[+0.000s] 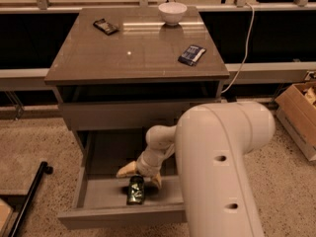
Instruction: Pick green can from middle drawer and place on counter
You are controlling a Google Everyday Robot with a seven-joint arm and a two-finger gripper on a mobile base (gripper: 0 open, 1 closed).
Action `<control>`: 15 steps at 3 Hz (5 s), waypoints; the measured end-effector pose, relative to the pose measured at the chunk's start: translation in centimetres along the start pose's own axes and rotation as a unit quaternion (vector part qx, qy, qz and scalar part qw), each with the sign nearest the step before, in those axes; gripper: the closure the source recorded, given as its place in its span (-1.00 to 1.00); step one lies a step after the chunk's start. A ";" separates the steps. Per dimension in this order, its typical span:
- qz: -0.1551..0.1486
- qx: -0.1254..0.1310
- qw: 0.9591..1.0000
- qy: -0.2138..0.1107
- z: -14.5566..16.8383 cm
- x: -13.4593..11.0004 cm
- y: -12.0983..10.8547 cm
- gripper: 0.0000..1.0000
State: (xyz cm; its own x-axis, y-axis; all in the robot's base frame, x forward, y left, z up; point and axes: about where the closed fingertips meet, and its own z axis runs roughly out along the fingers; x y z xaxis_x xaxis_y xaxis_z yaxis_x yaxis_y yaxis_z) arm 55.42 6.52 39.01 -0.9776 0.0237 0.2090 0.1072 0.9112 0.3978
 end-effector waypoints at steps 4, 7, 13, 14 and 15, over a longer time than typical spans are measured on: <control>0.026 0.007 0.999 0.019 0.4 1.3 1.7 0.68; -0.066 -0.150 0.978 -0.129 -18.0 5.3 1.0 1.00; -0.181 -0.063 0.891 -0.412 -52.5 0.9 -0.8 1.00; -0.235 -0.032 0.845 -0.479 -56.9 -1.9 2.4 1.00; -0.312 0.000 0.777 -0.547 -62.3 -4.5 7.6 1.00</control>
Offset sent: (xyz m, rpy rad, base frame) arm -0.0184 0.0358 -0.0252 -0.0558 0.1358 -0.0123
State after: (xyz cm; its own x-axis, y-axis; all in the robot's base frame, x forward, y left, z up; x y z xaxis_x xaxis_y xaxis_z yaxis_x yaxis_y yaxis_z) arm 71.94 -12.34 96.75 -0.4094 -0.0872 -0.9082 -0.4485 0.8861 0.1171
